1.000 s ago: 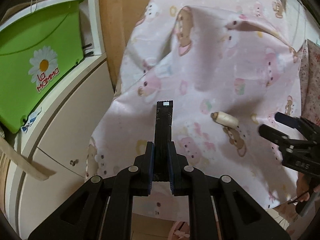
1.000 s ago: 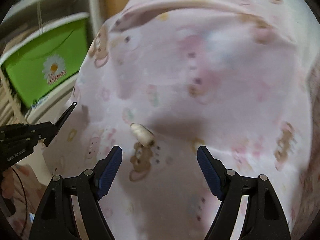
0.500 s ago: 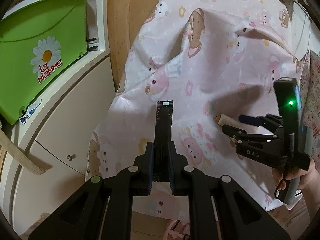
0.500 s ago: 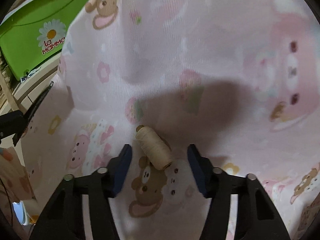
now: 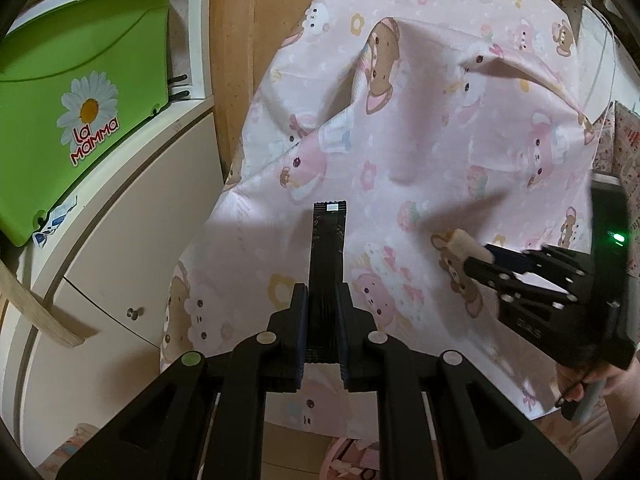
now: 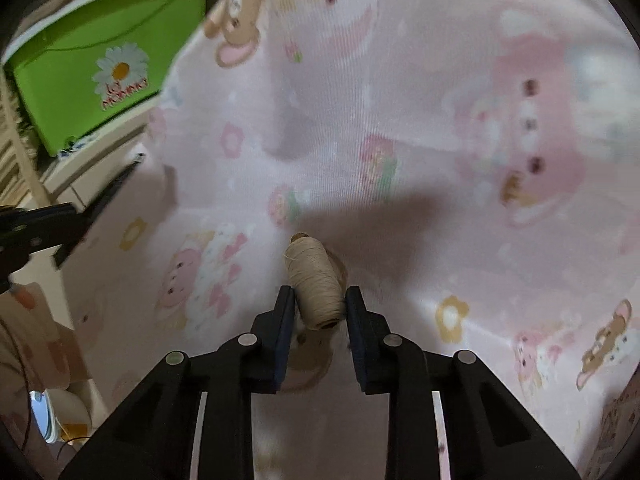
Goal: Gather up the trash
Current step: 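Grasp the cream thread spool with the right tool while the left holds the comb, then carry the comb and thread spool down over the pink basket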
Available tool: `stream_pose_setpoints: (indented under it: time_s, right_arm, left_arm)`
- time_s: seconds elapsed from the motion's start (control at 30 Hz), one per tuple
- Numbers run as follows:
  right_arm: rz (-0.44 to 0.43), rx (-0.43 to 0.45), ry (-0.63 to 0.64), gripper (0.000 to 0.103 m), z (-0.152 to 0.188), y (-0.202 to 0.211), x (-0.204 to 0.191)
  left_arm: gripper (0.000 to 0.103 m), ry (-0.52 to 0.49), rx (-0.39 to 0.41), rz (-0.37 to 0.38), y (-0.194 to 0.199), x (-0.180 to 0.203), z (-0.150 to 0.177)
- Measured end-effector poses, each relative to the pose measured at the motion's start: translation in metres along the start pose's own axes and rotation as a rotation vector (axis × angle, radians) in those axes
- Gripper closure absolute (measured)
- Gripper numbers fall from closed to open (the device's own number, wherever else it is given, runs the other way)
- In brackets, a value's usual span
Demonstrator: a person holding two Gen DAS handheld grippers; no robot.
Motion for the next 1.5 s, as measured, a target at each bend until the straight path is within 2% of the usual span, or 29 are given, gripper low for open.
stream_pose_setpoints:
  time_s: [0.3,0.57,0.73,0.9,1.13,1.5]
  right_arm:
    - [0.017,0.100,-0.130,0.076,0.038,0.074,0.001]
    - [0.065,0.194,-0.181,0.075,0.056,0.158,0.013]
    - [0.062,0.227,-0.227,0.075,0.069,0.191,0.009]
    - [0.079,0.224,-0.203,0.075,0.080,0.211,-0.008]
    - [0.046,0.231,-0.261,0.075,0.102,0.229,-0.022]
    - [-0.012,0.165,-0.299,0.075,0.133,0.225,-0.047]
  left_arm:
    - [0.091,-0.031,0.040,0.019,0.022,0.013,0.007]
    - [0.091,-0.048,0.048,0.088,0.055,0.033,0.019]
    - [0.091,-0.043,0.038,0.136,0.075,0.042,0.030]
    - [0.091,-0.043,0.013,0.155,0.085,0.049,0.044]
    - [0.091,-0.027,-0.033,0.185,0.096,0.051,0.070]
    - [0.091,-0.022,-0.143,0.177,0.093,0.046,0.113]
Point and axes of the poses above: each gripper's, at about its wrist camera, not at the fingertips, and y roughly against the way its jaws point, x to its right, z to its underside, the point moved 1 cm from there along -y, roughly the way its jaws point, and after that the axes turned 13 degrees about y, right-handed, at the moved point
